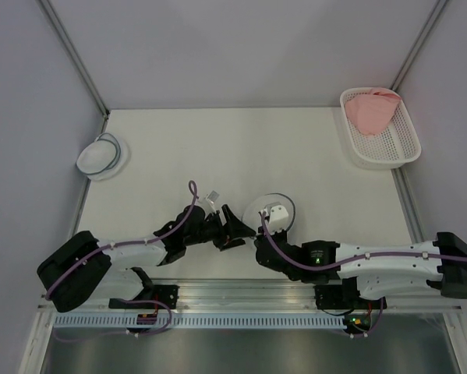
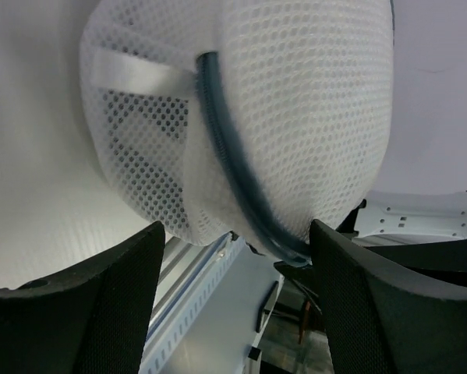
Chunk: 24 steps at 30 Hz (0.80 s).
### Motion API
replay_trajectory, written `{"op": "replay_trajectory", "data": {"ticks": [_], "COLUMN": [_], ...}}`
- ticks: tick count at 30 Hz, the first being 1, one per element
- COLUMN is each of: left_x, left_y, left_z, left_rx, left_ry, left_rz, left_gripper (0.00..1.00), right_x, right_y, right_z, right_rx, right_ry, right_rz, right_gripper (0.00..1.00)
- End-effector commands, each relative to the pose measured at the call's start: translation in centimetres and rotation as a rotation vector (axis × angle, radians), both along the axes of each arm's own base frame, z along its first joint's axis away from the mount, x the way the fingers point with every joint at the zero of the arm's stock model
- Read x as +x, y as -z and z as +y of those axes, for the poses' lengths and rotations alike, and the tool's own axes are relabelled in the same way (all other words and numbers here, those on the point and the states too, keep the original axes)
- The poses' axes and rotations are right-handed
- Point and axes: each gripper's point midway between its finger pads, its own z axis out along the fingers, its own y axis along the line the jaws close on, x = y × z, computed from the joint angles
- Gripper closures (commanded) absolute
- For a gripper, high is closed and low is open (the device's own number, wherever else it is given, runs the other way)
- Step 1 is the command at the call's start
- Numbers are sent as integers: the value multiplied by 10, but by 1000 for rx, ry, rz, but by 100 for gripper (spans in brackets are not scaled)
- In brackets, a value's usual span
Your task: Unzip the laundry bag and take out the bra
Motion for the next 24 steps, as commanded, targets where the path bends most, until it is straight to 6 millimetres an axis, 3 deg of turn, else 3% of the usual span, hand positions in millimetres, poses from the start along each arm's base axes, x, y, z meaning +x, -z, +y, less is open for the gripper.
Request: {"op": "replay_trajectory", "data": {"ticks": [1, 5, 7, 8, 9, 11, 12, 13, 18, 19, 21, 22, 24], "left_x": [9, 16, 18, 18, 18, 18, 17, 17, 18, 19, 21, 21, 24], "left_y": [-40, -44, -48, -47, -47, -44, -43, -41, -38, -36, -43, -41, -48], "left_z": [-16, -11, -9, -9, -9, -8, -8, -7, 0, 3, 8, 12, 19], "left_rx": [-153, -151, -147, -141, -139, -132, -128, -122, -91, -77, -63, -39, -9], "left_ry": [-35, -98, -107, -103, -104, -105, -104, -106, -113, -117, -115, -114, -108], "left_rz": [-26, -35, -49, -53, -55, -54, -52, -49, -81, -92, -148, -156, -223], "left_gripper": [21, 23, 32, 38, 57, 75, 91, 96, 98, 98, 98, 98, 98], "right_x": [-6, -12, -14, -15, -15, -16, -15, -14, -9, -6, -1, -1, 4], "right_y": [-10, -7, -3, -3, -3, -3, -3, -1, -1, 4, 5, 12, 9], "right_z": [15, 16, 13, 13, 11, 8, 5, 3, -17, -35, -48, -68, -81], "right_rx": [80, 76, 61, 61, 55, 47, 37, 23, -65, -145, -187, -280, -283], "right_ry": [-61, -104, -114, -115, -114, -111, -101, -97, -23, 15, 103, 138, 226], "right_rz": [3, 18, 28, 29, 28, 33, 32, 33, 35, 28, 31, 32, 11], "right_gripper": [100, 100, 100, 100, 100, 99, 100, 100, 100, 100, 100, 100, 100]}}
